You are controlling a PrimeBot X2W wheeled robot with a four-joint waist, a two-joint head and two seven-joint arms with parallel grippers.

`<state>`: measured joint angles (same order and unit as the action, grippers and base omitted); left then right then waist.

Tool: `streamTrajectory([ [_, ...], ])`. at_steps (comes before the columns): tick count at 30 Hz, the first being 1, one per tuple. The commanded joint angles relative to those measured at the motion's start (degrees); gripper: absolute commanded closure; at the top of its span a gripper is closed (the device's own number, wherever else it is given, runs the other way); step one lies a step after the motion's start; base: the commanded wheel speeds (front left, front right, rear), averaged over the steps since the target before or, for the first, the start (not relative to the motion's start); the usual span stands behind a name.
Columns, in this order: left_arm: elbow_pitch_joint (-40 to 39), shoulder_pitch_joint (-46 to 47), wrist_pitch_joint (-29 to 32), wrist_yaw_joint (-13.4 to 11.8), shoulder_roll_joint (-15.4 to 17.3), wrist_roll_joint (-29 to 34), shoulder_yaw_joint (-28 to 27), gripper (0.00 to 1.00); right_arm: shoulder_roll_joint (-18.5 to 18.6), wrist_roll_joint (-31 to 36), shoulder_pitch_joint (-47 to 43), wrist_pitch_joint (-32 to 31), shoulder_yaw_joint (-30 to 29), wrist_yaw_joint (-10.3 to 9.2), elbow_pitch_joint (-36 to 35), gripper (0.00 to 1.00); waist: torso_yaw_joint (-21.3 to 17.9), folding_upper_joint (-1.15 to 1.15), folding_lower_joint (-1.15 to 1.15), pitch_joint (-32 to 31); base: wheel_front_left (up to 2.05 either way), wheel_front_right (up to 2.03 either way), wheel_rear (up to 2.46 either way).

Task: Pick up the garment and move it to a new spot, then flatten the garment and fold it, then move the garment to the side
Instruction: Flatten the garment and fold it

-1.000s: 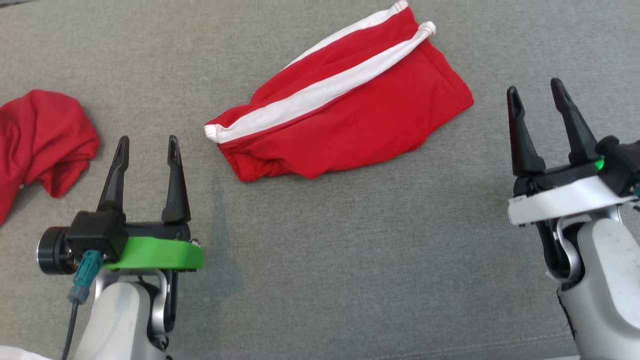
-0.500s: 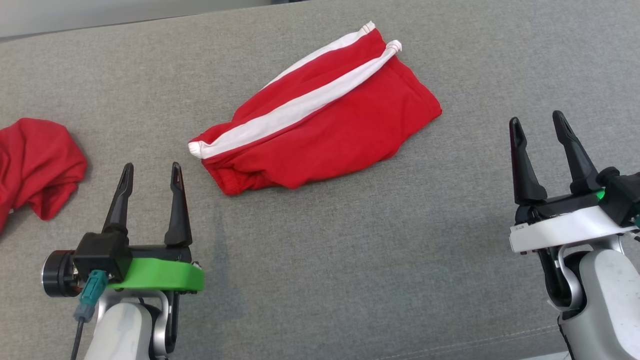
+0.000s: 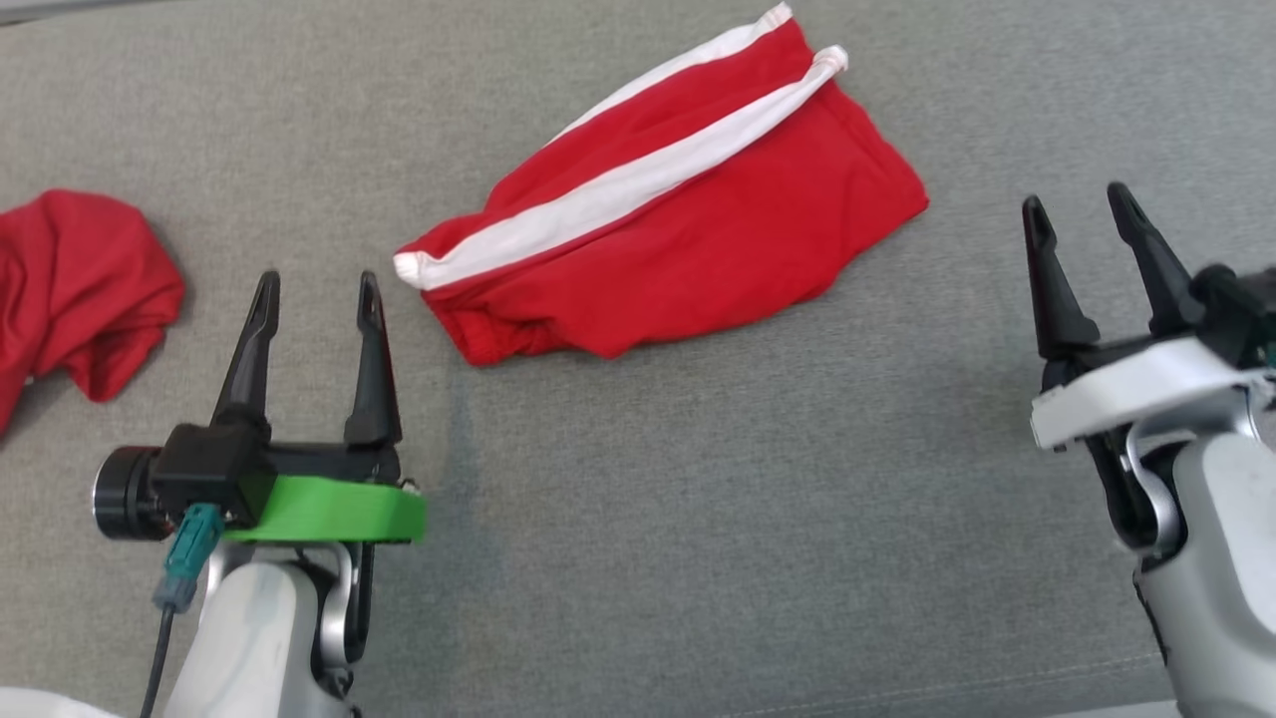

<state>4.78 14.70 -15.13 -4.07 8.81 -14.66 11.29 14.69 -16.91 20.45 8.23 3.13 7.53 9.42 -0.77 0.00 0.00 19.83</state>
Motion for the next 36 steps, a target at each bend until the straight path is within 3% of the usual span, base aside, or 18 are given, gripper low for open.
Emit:
streamTrajectory([
  [1,-0.3,1.5,0.0,0.2,-0.2,0.3,0.1,0.0,0.6,-0.4,2.2,-0.6,0.8,-0.08,1.3,0.0,2.8,0.0,0.0,3.2,0.0,0.0,0.0],
  [15,0.3,6.1,0.0,2.3,-3.6,1.8,1.1,0.0,4.4,-7.0,21.2,-10.1,12.0,-0.08,23.9,0.0,8.0,0.0,0.0,8.5,0.0,0.0,0.0],
  [16,0.4,6.1,0.0,2.4,-3.8,1.9,1.1,0.0,4.5,-7.5,21.9,-10.6,12.7,-0.08,25.2,0.24,8.1,0.0,0.0,8.5,0.0,0.0,0.0],
  [17,0.5,6.1,0.0,2.5,-3.9,2.0,1.0,0.0,4.4,-8.1,22.1,-11.0,13.4,-0.08,26.1,0.56,8.1,0.0,0.0,8.4,0.0,0.0,0.0],
  [19,0.6,6.0,0.0,2.6,-4.1,2.2,0.7,0.0,4.5,-9.2,23.0,-10.9,14.7,-0.07,27.3,1.0,8.0,0.0,0.0,8.2,0.0,0.0,0.0],
  [27,1.2,4.7,0.0,3.3,-4.6,3.2,-0.3,0.0,4.6,-14.8,22.0,-6.8,15.6,-0.08,27.1,1.0,6.5,0.0,0.0,6.1,0.0,0.0,0.0],
  [36,2.0,1.2,0.0,3.6,-4.1,3.6,-1.8,0.0,3.6,-19.3,6.9,-4.1,10.3,-0.1,20.6,1.0,3.0,0.0,0.0,1.6,0.0,0.0,0.0],
])
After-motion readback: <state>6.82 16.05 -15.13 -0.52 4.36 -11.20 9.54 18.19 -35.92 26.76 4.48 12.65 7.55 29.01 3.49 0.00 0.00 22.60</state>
